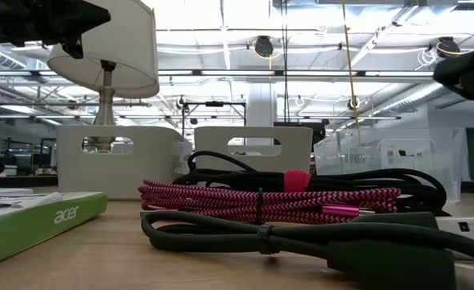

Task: Pick and place items into bin
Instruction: Put the black charger adapter into the right gray bin

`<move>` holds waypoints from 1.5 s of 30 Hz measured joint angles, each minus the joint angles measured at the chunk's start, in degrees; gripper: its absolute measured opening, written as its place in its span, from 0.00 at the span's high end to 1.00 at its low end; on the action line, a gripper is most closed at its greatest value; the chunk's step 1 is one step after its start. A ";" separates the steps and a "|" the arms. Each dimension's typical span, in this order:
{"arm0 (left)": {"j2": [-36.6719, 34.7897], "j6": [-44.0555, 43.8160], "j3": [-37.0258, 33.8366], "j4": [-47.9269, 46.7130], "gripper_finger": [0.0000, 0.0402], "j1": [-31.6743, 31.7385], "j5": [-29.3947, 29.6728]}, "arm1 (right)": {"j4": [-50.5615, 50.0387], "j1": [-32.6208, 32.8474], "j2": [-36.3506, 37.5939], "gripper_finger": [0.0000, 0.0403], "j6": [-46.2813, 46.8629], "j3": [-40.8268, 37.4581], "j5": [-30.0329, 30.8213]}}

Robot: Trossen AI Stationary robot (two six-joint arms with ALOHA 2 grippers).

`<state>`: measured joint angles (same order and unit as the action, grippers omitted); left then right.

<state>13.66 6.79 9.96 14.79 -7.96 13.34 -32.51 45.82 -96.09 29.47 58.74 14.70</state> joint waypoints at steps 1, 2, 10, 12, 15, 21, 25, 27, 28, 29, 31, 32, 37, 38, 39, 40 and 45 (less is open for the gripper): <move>0.00 -0.01 0.00 0.00 0.90 -0.01 0.00 | 0.00 -0.02 -0.34 0.33 -0.04 0.00 -0.01; 0.01 -0.03 0.00 0.00 0.90 0.01 0.00 | -0.09 -0.01 -0.52 0.33 -0.09 0.00 0.00; 0.01 -0.27 0.00 0.00 0.90 -0.01 0.00 | -0.04 -0.13 -0.68 0.36 -0.12 -0.01 0.05; 0.01 -0.26 0.00 0.00 0.90 -0.01 0.00 | 0.10 -0.13 -0.66 0.40 -0.12 -0.08 0.00; 0.01 -0.26 0.00 0.00 0.90 0.00 0.00 | 1.72 -0.28 -0.66 0.48 -0.11 -1.39 -1.85; 0.01 -0.26 0.00 0.00 0.90 -0.01 0.00 | 6.01 -2.06 -0.28 0.67 1.71 -5.50 -8.21; 0.01 -0.24 0.00 0.00 0.90 0.01 0.00 | 6.52 -2.62 0.11 0.67 1.84 -5.85 -8.76; 0.01 -0.24 0.00 0.00 0.90 0.00 0.02 | 7.40 -2.75 0.62 0.67 1.44 -5.98 -8.88; 0.01 -0.24 0.00 -0.01 0.90 0.01 0.02 | 7.56 -2.78 1.03 0.67 1.29 -6.07 -8.86; 0.01 -0.24 0.00 0.00 0.90 0.01 0.02 | 7.50 -2.80 1.54 0.67 1.32 -6.15 -8.94; 0.01 -0.24 0.00 0.00 0.90 0.01 0.02 | 7.45 -2.80 2.71 0.67 1.36 -6.19 -8.70; 0.01 -0.24 0.00 -0.02 0.90 -0.01 0.02 | 7.62 -2.78 3.35 0.67 1.35 -6.16 -8.11; 0.01 -0.24 0.00 0.00 0.90 0.00 0.02 | 7.88 -2.71 6.11 0.67 1.30 -6.16 -5.26; 0.01 -0.25 0.00 0.00 0.90 -0.01 0.02 | 8.04 -2.71 6.71 0.67 1.23 -6.12 -4.40; 0.00 -0.36 0.00 -0.02 0.90 -0.01 0.02 | 8.10 -2.71 7.19 0.67 0.93 -6.12 -4.07; 0.01 -0.46 0.00 0.00 0.90 0.00 0.02 | 8.17 -2.73 7.66 0.67 0.60 -6.12 -4.01; 0.01 -0.48 0.00 -0.01 0.90 0.01 0.02 | 8.74 -3.12 11.32 0.67 -2.63 -5.72 -1.21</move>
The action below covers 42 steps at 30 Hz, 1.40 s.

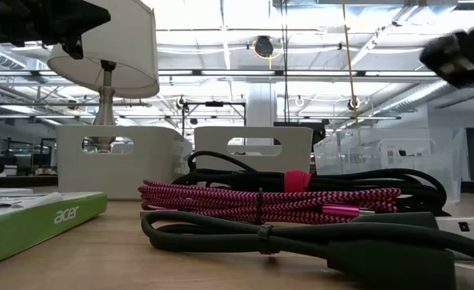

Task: Pick and place items into bin
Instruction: Put the black charger adapter into the right gray bin

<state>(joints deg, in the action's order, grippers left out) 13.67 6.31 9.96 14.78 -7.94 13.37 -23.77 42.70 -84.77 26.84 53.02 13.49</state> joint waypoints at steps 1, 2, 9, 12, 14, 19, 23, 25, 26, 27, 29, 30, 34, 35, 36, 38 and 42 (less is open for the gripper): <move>-0.01 -0.01 0.00 0.01 0.90 -0.02 0.00 | 0.00 -0.42 1.09 0.67 -0.74 0.20 0.12; 0.01 -0.02 0.00 0.01 0.90 -0.02 0.00 | -0.02 -0.83 2.15 0.67 -1.31 0.47 0.69; 0.01 -0.07 0.00 0.00 0.90 0.00 0.00 | 1.03 -3.79 8.49 0.67 -4.07 1.67 4.40; 0.00 -0.07 0.00 0.01 0.90 -0.02 0.00 | 2.34 -5.55 8.79 0.67 -8.46 1.67 6.76; 0.00 -0.07 0.00 0.01 0.90 -0.02 0.00 | 3.17 -7.98 8.50 0.67 -10.54 1.70 6.90; -0.01 -0.24 0.00 0.01 0.90 0.00 0.00 | 3.04 -12.26 7.26 0.67 -14.65 1.65 3.96; -0.01 -0.22 0.00 0.01 0.90 -0.02 0.00 | 4.78 -13.76 7.02 0.67 -16.49 1.67 2.74; 0.01 -0.22 0.00 -0.02 0.90 -0.01 0.04 | 6.57 -15.36 7.04 0.67 -17.38 1.67 3.02; 0.00 -0.22 0.00 0.00 0.90 -0.02 0.04 | 7.04 -16.35 7.04 0.67 -17.66 1.67 3.05; 0.00 -0.22 0.00 0.01 0.90 -0.01 0.06 | 7.21 -17.35 7.04 0.67 -18.14 1.67 3.03; 0.01 -0.20 0.00 -0.02 0.90 -0.02 0.07 | 7.86 -19.24 7.04 0.67 -20.10 1.67 3.02; 0.01 -0.20 0.00 0.01 0.90 -0.02 0.09 | 8.69 -20.25 7.02 0.67 -21.52 1.67 2.97; -0.01 -0.16 -0.01 0.01 0.90 -0.01 0.11 | 13.07 -25.07 5.30 0.66 -27.50 1.67 1.72; -0.02 -0.14 0.00 0.02 0.90 -0.02 0.15 | 13.77 -26.45 4.59 0.67 -28.99 1.67 0.50; 0.00 -0.08 -0.01 0.02 0.90 -0.02 0.15 | 15.00 -27.79 3.63 0.67 -30.42 1.67 -0.76; 0.00 0.13 -0.02 0.03 0.90 -0.02 0.15 | 17.62 -30.31 1.54 0.67 -32.56 1.67 -3.26; -0.01 1.09 -0.02 0.00 0.90 -0.02 0.15 | 24.28 -35.06 -3.48 0.67 -35.11 1.67 -8.53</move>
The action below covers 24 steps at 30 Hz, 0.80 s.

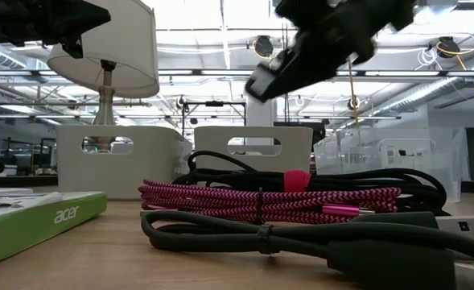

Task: Pick and place items into bin
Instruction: Put the black charger adapter into the right gray bin

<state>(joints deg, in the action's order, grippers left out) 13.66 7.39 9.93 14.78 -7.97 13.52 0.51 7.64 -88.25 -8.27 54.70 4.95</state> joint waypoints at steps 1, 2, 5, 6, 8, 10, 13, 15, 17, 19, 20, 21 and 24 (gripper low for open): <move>0.00 0.01 0.00 0.03 0.90 0.02 0.02 | 0.90 -1.09 -1.10 0.67 -0.12 -0.02 -0.84; 0.00 0.01 0.00 0.01 0.90 0.00 0.02 | 2.00 -2.02 -2.19 0.67 -0.13 -0.02 -1.71; -0.01 -0.04 0.00 0.03 0.90 0.01 0.02 | 2.61 -4.30 -4.34 0.67 0.05 -0.02 -3.30; -0.01 -0.04 0.00 0.01 0.90 0.00 0.02 | 2.68 -4.87 -4.87 0.67 0.28 -0.02 -3.63; 0.01 -0.04 0.00 -0.01 0.90 0.02 0.02 | 2.70 -5.71 -5.90 0.67 1.15 -0.02 -3.72; 0.01 -0.05 0.00 -0.01 0.90 0.01 0.02 | 2.71 -6.21 -6.68 0.67 1.55 -0.02 -3.72; 0.02 -0.08 0.00 0.01 0.90 0.01 0.02 | 2.72 -6.24 -7.26 0.67 1.55 -0.02 -3.73; 0.01 -0.10 0.00 -0.01 0.90 0.00 0.02 | 2.44 -6.18 -7.32 0.67 1.53 -0.02 -3.78; 0.01 -0.14 0.00 0.01 0.90 0.02 0.02 | 1.99 -6.19 -7.29 0.66 1.63 -0.02 -3.78; 0.00 -0.15 0.00 0.00 0.90 0.01 0.02 | 1.16 -6.23 -7.32 0.64 2.20 -0.02 -3.80; 0.02 -0.15 0.00 0.01 0.90 0.02 0.02 | 0.83 -6.23 -7.32 0.64 2.45 -0.02 -3.98; 0.00 -0.15 0.00 0.01 0.90 0.01 0.02 | 0.59 -6.44 -7.32 0.64 2.50 -0.02 -5.02; 0.00 -0.15 0.00 0.00 0.90 0.01 0.02 | 0.52 -6.88 -7.32 0.64 2.61 -0.02 -6.82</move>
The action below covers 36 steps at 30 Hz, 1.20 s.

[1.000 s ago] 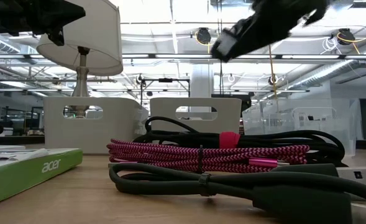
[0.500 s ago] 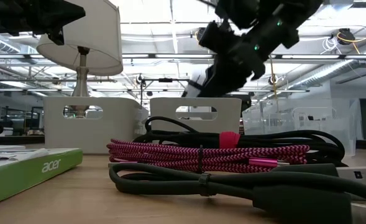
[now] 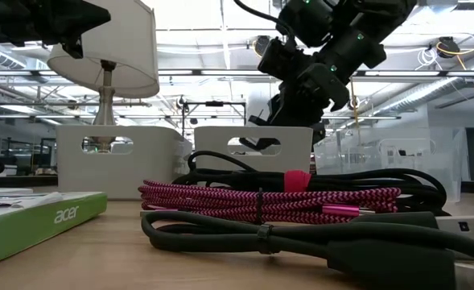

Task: Pick and place items into bin
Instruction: Put the black charger adapter into the right gray bin, then put the white charger adapter into the right gray bin

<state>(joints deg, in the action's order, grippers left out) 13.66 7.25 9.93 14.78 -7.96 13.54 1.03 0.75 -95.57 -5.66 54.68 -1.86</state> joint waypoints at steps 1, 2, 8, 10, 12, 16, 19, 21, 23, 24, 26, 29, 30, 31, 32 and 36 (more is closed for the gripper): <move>0.01 0.00 0.00 0.00 0.90 0.00 0.00 | -0.01 0.00 0.01 0.64 -0.01 0.00 0.06; -0.01 0.00 0.00 -0.02 0.90 -0.01 0.00 | 0.00 0.00 0.05 0.64 -0.01 0.00 0.11; 0.01 0.00 0.00 0.00 0.90 0.01 0.00 | -0.03 -0.04 0.17 0.60 0.63 0.00 0.15; 0.01 0.00 0.00 -0.02 0.90 -0.01 0.00 | 0.01 -0.04 0.17 0.59 1.13 0.00 0.17; 0.00 0.00 0.00 -0.02 0.90 -0.01 0.00 | -0.01 -0.04 0.17 0.59 1.32 0.00 0.18; 0.01 0.00 0.00 -0.02 0.90 0.00 0.00 | 0.01 -0.04 0.17 0.59 1.54 0.00 0.54; -0.01 0.00 0.00 -0.02 0.90 -0.01 0.00 | 0.03 -0.04 0.17 0.57 1.54 0.00 0.59; 0.00 0.00 0.00 -0.02 0.90 -0.01 0.00 | 0.03 -0.04 0.17 0.56 1.56 0.00 0.56; 0.00 0.00 0.00 -0.02 0.90 0.00 0.00 | 0.03 -0.04 0.17 0.54 1.81 0.00 0.56; 0.00 0.00 0.00 -0.02 0.90 -0.01 0.00 | 0.03 -0.04 0.17 0.53 1.96 0.00 0.54; 0.01 0.00 0.00 -0.02 0.90 -0.01 0.00 | 0.05 -0.04 0.17 0.51 1.97 0.00 0.59; 0.01 0.00 0.00 -0.02 0.90 -0.01 0.00 | 0.36 -0.04 0.36 0.48 1.80 0.00 0.67; 0.01 0.00 0.00 -0.02 0.90 -0.01 0.00 | 0.22 -0.04 0.93 0.48 1.73 -0.01 0.71; -0.01 0.00 0.00 -0.02 0.90 -0.01 0.00 | -0.12 0.00 1.65 0.48 1.71 0.02 0.74; 0.00 -0.02 0.00 -0.02 0.90 0.00 0.00 | -1.36 0.28 2.61 0.47 1.70 0.68 0.73; -0.01 -0.04 0.00 -0.34 0.90 0.01 -0.01 | -13.24 3.89 8.31 0.47 1.67 6.05 2.04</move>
<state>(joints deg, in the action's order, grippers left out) 13.65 7.21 9.93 14.44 -7.94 13.53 -12.21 4.64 -87.26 -3.98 60.72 0.18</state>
